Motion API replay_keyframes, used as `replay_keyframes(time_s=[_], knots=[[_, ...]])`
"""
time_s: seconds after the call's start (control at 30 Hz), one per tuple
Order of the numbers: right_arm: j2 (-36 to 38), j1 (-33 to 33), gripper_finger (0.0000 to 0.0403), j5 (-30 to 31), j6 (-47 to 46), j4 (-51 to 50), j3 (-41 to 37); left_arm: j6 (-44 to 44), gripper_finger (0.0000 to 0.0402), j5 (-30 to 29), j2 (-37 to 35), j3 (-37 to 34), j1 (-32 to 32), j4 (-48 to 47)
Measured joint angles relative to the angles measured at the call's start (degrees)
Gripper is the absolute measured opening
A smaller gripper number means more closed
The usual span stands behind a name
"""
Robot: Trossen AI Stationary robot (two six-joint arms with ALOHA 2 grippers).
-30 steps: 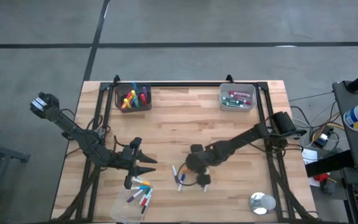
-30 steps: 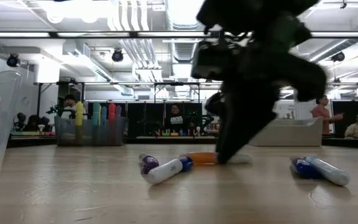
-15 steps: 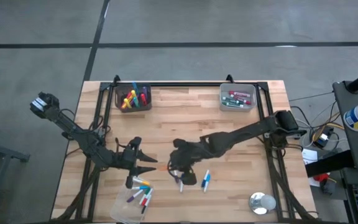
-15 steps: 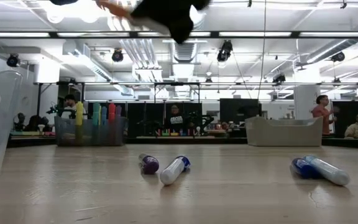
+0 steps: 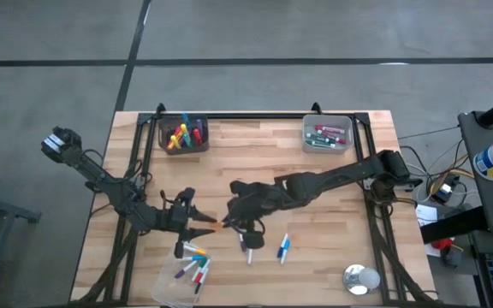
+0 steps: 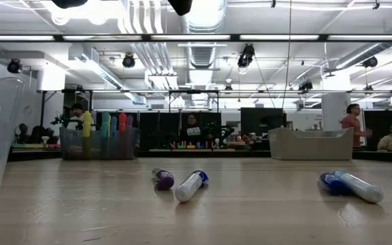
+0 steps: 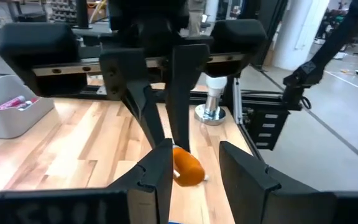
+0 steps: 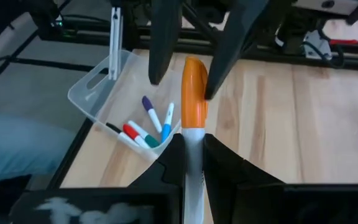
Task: Pick & Place Markers
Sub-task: Put the orange and white highlighter pen into the transparent bin
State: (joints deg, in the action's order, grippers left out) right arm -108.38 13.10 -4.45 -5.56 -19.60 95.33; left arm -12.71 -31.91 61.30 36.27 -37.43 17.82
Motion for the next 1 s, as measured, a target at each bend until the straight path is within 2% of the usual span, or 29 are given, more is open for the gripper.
replay_keyframes(time_s=[0.17,0.3,0.63,0.77,0.9,1.0], knots=[[0.0,-0.06,0.0029,0.05,0.34,0.44,0.72,-0.29,0.0122,-3.77,0.72,0.0,0.09,-0.14],[0.0,-0.05,0.0029,0.06,0.32,0.33,0.72,0.21,0.0119,-4.27,2.15,0.0,0.22,0.32],[0.01,-0.04,0.0029,0.05,-0.15,0.33,0.43,0.76,0.0048,-4.47,2.91,0.42,0.24,2.61],[0.02,-0.04,0.003,0.07,-0.27,0.51,0.26,1.1,0.0042,-4.31,2.91,0.33,0.24,2.51],[0.02,0.4,0.0057,-1.06,-0.38,-1.38,0.33,1.03,0.0047,-2.91,2.95,0.33,0.33,2.49],[0.15,1.37,0.0097,-1.8,-0.2,-8.48,0.22,-0.31,0.0046,0.42,2.48,0.37,0.22,0.92]])
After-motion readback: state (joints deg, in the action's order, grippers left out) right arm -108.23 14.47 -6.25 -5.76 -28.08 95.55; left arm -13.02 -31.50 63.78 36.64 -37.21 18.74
